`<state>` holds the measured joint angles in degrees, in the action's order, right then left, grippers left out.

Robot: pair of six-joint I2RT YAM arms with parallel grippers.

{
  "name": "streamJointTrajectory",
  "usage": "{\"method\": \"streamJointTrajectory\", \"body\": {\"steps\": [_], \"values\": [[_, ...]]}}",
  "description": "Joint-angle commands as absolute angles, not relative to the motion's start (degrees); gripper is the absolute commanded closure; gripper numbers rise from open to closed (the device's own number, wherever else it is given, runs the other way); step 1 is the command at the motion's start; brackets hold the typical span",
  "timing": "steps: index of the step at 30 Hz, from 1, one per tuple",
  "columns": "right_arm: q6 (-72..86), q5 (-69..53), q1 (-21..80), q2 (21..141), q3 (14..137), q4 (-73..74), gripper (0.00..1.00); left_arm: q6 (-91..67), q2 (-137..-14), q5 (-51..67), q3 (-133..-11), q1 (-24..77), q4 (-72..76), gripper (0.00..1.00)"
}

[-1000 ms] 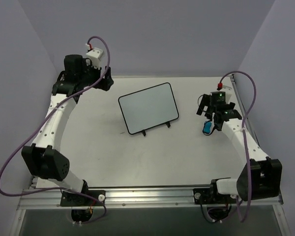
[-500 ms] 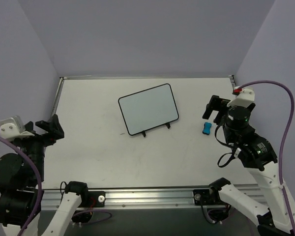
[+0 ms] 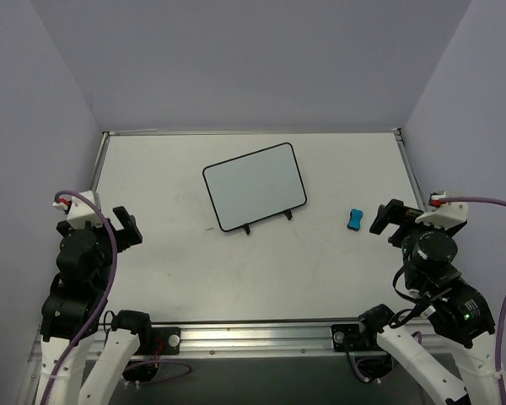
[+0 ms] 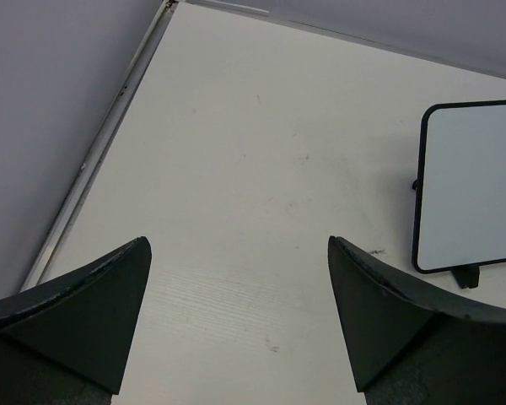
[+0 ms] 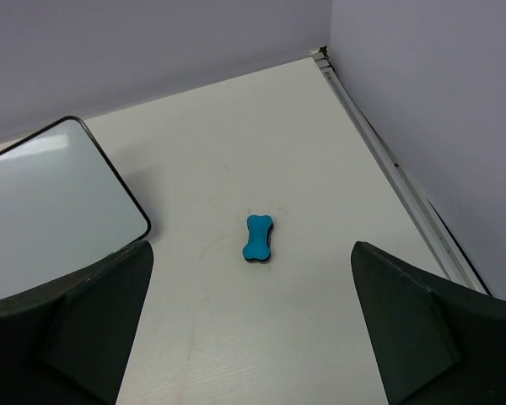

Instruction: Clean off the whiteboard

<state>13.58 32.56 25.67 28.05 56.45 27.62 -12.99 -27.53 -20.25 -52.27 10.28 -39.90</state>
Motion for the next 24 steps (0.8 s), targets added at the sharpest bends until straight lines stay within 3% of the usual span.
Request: {"method": "streamJointTrajectory", "body": {"steps": [1,24], "values": [[12.2,33.8,26.1,29.0,56.2,25.3,0.0,-13.4,-28.0,-22.6,-53.7,10.5,-37.7,0.06],[12.0,40.3,27.1,33.4,58.8,27.1,0.0,-11.6,-26.5,-18.3,-51.3,11.3,-35.6,0.06]]}}
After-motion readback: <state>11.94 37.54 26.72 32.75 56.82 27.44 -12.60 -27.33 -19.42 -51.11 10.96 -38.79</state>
